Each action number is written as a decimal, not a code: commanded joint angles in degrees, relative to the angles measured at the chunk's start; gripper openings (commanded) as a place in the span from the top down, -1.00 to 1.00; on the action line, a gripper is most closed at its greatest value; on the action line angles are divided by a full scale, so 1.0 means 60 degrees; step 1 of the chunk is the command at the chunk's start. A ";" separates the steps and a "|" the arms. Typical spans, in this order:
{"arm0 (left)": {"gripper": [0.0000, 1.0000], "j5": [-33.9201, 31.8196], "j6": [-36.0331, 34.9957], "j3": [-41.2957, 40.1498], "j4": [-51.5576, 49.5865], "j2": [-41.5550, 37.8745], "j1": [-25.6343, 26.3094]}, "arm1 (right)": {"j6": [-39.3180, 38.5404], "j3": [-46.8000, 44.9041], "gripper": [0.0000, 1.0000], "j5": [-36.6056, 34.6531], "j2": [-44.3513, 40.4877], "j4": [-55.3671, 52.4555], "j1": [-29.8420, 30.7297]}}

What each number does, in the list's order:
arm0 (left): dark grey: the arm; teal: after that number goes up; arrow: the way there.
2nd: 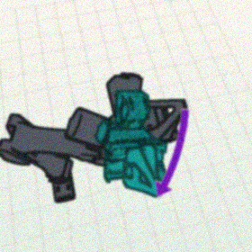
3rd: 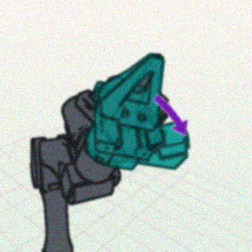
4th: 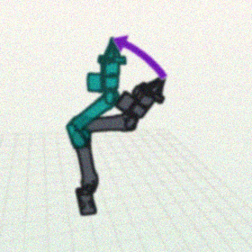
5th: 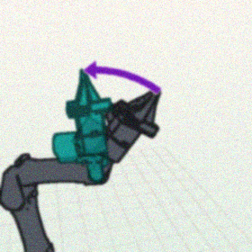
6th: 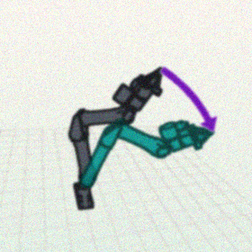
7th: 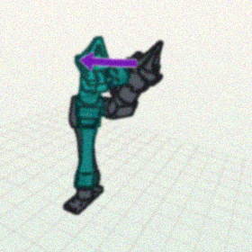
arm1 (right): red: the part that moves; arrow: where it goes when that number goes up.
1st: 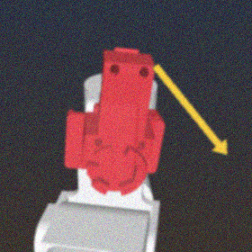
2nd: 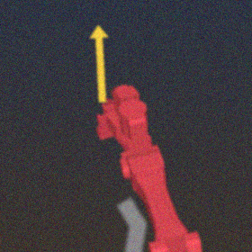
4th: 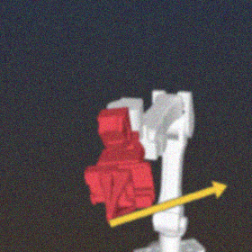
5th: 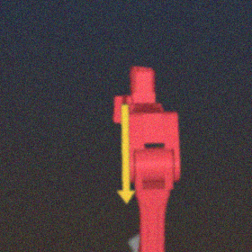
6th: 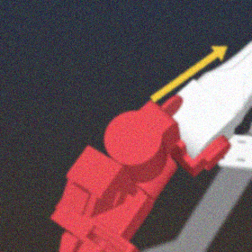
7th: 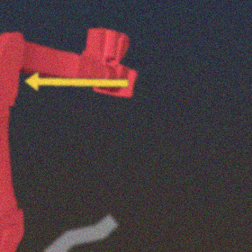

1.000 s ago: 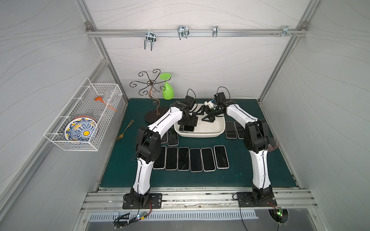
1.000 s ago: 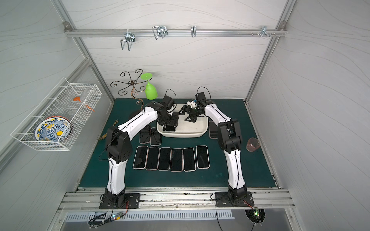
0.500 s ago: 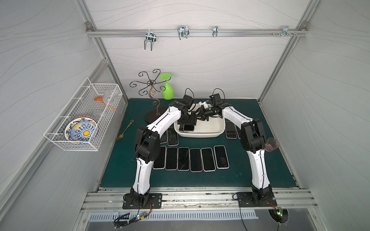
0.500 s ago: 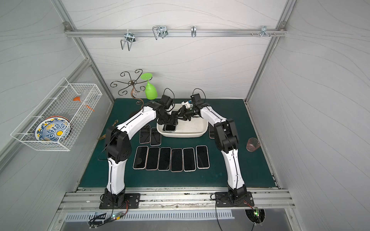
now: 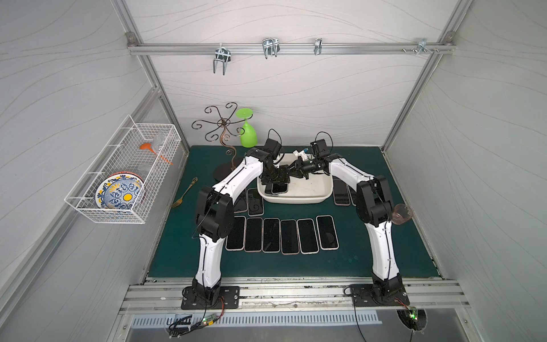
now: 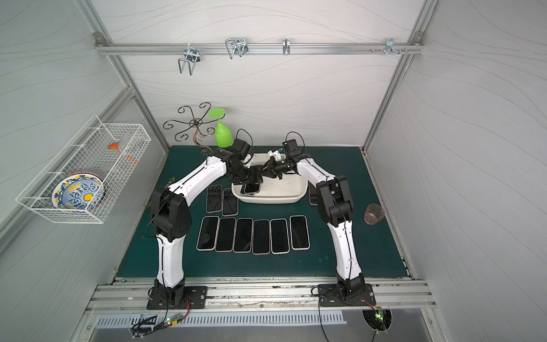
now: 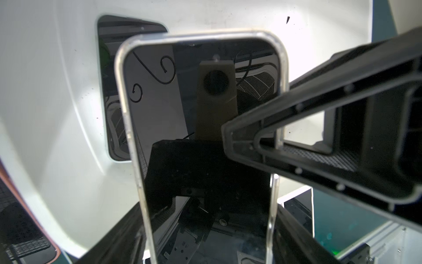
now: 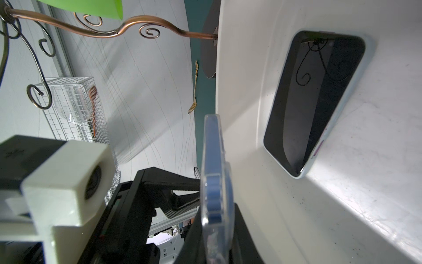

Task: Take the phone out of the storage box
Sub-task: Pick up the phone from the storage box, then place the phone at the center of the board.

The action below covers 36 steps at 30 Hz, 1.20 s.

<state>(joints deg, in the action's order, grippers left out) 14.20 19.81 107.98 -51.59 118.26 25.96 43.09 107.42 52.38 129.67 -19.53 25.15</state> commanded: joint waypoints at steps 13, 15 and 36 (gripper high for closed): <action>-1.00 0.2436 0.1224 -0.0762 0.2123 -0.1864 -0.1195 | -0.1426 -0.1217 1.00 0.0427 -0.2527 -0.1672 -0.0854; -1.00 0.2533 0.1217 -0.0764 0.2103 -0.2036 -0.1330 | -0.1893 -0.1606 1.00 0.0557 -0.3142 -0.2123 -0.1138; -1.00 0.2527 0.0190 -0.2428 0.2019 -0.3116 -0.1572 | -0.6960 -0.5327 1.00 -0.6427 -0.6313 -0.8039 -0.3034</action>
<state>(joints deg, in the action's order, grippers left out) 29.36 23.49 93.67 -40.42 102.45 16.60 2.42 76.71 20.21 89.43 -65.14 6.20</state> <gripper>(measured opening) 0.998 0.163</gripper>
